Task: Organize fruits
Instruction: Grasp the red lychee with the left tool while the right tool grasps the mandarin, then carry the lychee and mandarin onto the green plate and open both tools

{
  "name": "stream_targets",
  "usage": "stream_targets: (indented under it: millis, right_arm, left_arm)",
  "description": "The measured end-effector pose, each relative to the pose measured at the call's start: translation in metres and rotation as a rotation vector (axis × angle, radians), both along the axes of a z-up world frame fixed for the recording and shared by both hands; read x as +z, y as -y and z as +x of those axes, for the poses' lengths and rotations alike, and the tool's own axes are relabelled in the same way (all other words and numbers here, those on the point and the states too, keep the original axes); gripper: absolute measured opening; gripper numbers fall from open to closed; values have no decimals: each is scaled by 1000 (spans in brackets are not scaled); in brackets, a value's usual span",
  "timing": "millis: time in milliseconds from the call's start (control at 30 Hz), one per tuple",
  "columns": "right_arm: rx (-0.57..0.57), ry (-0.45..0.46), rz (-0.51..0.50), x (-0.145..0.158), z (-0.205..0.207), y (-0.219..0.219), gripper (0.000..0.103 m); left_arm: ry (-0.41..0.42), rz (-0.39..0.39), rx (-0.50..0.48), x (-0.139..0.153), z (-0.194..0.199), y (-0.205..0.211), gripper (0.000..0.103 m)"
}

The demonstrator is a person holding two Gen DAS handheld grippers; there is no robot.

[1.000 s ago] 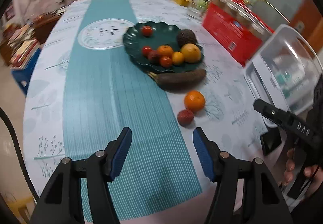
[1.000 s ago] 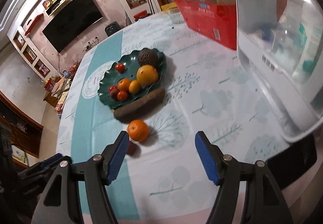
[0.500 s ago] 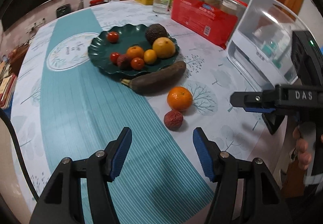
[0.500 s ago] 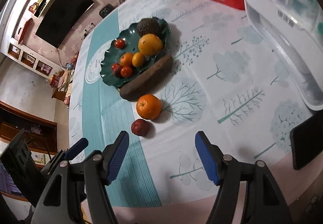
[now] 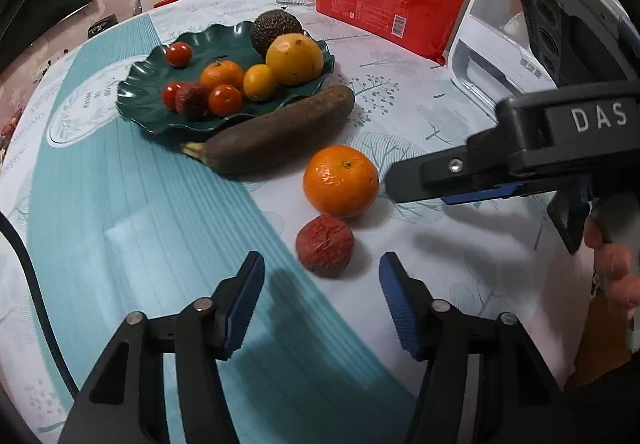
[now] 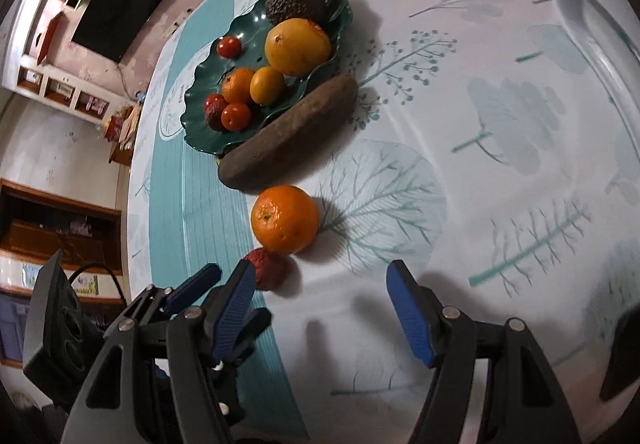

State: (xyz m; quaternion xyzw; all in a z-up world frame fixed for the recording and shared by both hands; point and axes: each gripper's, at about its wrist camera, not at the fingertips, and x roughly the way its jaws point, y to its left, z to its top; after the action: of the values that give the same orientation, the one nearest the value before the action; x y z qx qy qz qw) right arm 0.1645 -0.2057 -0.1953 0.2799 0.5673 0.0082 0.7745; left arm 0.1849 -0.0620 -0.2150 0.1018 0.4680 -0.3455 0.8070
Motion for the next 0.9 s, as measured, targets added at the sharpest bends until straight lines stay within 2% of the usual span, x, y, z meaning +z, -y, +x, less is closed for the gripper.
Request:
stream_targets:
  millis: [267,433,500,700,767,900]
  right_arm:
    - [165,56,-106,0,24,-19,68]
    - [238,50,-133,-6,35,-29,67]
    - [253,40,-128,-10,39,-32,64]
    - [283,63,-156,-12,48,-40,55]
    - [302,63,-175,-13,49,-43,46]
    - [337,56,-227,-11,51,-52,46]
  left_arm:
    - [37,-38,34,-7,0,11,43]
    - [46,-44,44,-8,2,10,36]
    - [49,-42,54,-8,2,9,31]
    - [50,-36,53,-9,4,8,30]
    - [47,-31,51,-8,4,8,30]
    - [49,-11,65,-7,5,4,29]
